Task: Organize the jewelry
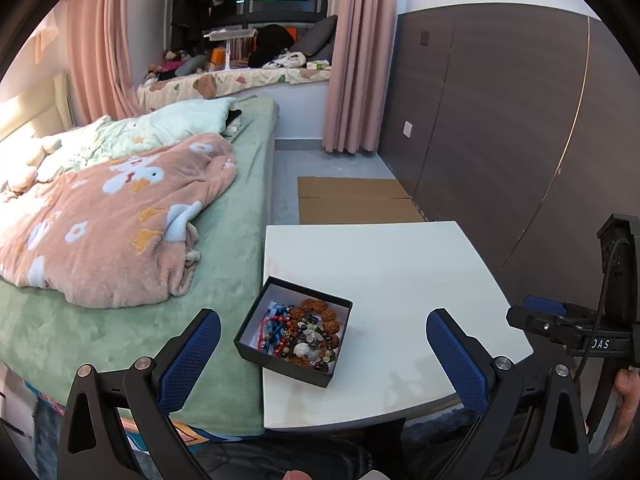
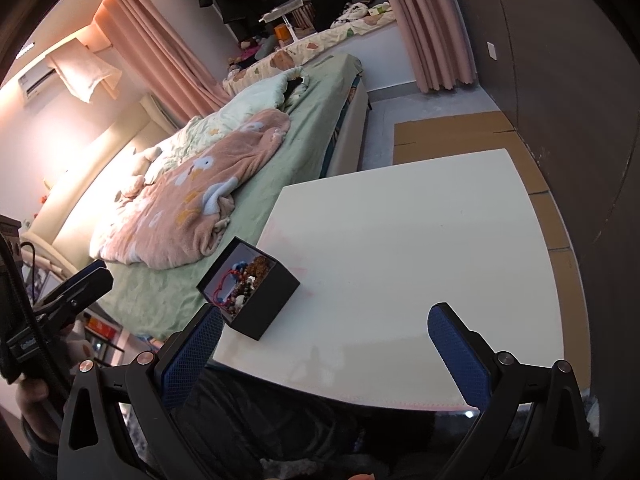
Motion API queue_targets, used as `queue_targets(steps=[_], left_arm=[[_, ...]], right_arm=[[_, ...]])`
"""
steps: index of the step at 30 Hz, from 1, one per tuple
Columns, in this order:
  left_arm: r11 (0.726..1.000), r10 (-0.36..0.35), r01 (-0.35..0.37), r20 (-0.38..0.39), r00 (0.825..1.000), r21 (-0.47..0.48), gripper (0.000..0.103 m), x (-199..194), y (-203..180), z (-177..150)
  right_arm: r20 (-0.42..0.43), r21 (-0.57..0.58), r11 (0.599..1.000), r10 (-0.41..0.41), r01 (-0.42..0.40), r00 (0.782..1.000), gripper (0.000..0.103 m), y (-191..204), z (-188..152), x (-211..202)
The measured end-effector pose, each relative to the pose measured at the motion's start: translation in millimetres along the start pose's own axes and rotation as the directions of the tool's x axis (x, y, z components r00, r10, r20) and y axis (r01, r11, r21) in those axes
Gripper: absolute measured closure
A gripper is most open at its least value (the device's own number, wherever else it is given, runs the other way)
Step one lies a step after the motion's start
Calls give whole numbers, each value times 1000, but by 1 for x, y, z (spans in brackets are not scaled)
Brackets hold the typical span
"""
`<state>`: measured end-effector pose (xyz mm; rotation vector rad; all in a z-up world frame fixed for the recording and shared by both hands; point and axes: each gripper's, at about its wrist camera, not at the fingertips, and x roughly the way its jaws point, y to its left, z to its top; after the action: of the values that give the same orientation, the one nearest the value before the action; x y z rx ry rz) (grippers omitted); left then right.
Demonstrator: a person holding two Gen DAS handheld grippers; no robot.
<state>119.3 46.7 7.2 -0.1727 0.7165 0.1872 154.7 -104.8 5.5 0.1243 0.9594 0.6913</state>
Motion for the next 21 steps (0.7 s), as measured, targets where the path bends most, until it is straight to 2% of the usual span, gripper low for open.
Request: queue_targets(steps=[21], left_arm=[[1000, 4, -4, 18, 1000, 16, 0, -9, 2, 3]], right_arm=[[17, 9, 1000, -3, 3, 1000, 0, 0, 1, -2]])
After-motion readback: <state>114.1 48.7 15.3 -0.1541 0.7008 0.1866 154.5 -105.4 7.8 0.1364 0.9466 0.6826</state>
